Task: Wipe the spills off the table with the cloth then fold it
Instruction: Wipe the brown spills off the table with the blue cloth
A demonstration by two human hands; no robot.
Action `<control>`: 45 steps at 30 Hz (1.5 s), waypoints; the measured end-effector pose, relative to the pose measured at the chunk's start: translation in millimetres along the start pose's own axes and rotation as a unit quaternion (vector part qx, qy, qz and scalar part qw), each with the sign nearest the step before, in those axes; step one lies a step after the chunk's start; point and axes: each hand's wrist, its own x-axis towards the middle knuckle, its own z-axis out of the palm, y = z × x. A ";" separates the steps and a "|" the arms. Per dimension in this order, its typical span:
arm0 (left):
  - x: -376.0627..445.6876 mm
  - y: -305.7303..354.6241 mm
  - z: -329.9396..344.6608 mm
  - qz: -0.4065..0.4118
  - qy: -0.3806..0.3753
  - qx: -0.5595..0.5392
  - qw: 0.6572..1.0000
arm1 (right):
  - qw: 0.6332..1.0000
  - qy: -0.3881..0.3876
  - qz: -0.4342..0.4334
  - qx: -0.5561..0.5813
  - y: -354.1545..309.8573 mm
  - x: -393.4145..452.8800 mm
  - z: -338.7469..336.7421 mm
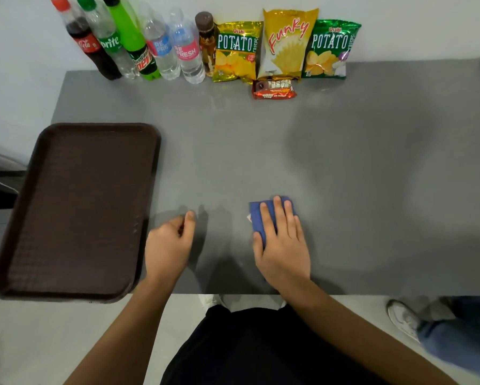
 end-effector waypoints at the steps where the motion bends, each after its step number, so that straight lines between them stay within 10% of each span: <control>1: -0.6 -0.9 -0.5 0.000 -0.005 0.003 1.000 | 1.000 0.000 -0.006 0.008 -6.2 13.5 0.5; 32: 34.8 -12.0 -21.4 -0.015 -0.002 -0.033 0.999 | 0.996 -0.003 -0.075 0.046 -51.8 134.1 -0.1; 45: 41.7 -41.7 -47.1 -0.026 0.005 -0.051 0.998 | 0.999 0.033 -0.023 -0.017 -63.4 41.1 17.9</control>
